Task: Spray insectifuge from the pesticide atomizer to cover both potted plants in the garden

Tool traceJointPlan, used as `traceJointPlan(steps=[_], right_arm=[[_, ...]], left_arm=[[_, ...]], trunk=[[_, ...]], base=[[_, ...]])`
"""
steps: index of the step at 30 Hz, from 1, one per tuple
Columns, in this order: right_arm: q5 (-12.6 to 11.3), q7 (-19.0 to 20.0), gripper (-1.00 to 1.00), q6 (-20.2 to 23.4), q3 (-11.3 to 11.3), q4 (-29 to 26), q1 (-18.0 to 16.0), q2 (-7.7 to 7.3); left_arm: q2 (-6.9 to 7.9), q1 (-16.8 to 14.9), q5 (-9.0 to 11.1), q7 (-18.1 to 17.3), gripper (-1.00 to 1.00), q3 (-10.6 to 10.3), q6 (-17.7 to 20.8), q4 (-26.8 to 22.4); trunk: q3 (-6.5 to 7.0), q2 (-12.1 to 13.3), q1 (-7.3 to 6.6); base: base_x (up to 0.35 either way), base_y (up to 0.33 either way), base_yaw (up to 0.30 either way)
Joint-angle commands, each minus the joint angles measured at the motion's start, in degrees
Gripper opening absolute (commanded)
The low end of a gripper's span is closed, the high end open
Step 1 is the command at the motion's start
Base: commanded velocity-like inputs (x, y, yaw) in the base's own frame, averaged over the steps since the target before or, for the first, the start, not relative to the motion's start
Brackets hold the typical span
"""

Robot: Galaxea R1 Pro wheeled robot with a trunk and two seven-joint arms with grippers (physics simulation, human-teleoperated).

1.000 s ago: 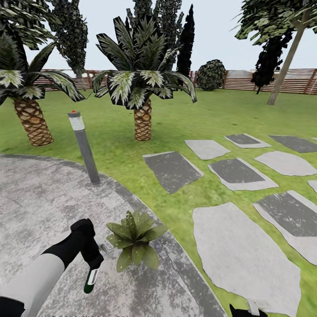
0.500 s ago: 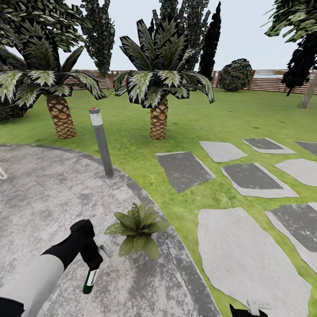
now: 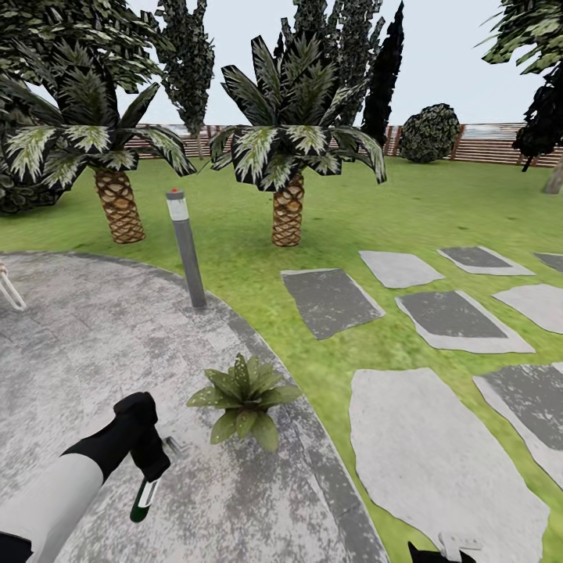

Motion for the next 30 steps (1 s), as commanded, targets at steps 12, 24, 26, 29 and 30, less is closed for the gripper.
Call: traceJointPlan(steps=[12, 24, 26, 29, 30], right_arm=[[-0.7, 0.2, 1.0, -0.2, 0.4, 0.0, 0.0, 0.1], [-0.6, 0.2, 1.0, -0.2, 0.4, 0.0, 0.0, 0.02], [-0.6, 0.2, 1.0, -0.2, 0.4, 0.0, 0.0, 0.02], [-0.6, 0.2, 1.0, -0.2, 0.4, 0.0, 0.0, 0.02], [-0.6, 0.2, 1.0, -0.2, 0.4, 0.0, 0.0, 0.02]], left_arm=[[-2.82, -0.3, -0.3, 4.9, -1.0, 5.1, 0.5, -0.9], [-5.02, -0.1, -0.7, 6.7, -1.0, 6.2, 0.5, -0.2], [-5.01, 0.0, -0.6, 6.7, -1.0, 6.2, 0.5, -0.1], [-5.01, 0.0, -0.5, 6.7, -1.0, 6.2, 0.5, -0.1], [-5.01, 0.0, -0.4, 6.7, -1.0, 6.2, 0.6, -0.1]], trunk=[[-0.05, 0.0, -0.01], [-0.05, 0.0, -0.01], [-0.05, 0.0, -0.01], [-0.05, 0.0, -0.01], [-0.05, 0.0, -0.01]], base=[[0.0, 0.0, 0.173], [0.102, -0.057, 0.05], [0.269, -0.157, 0.0], [0.292, -0.109, 0.0], [0.322, -0.028, 0.0]])
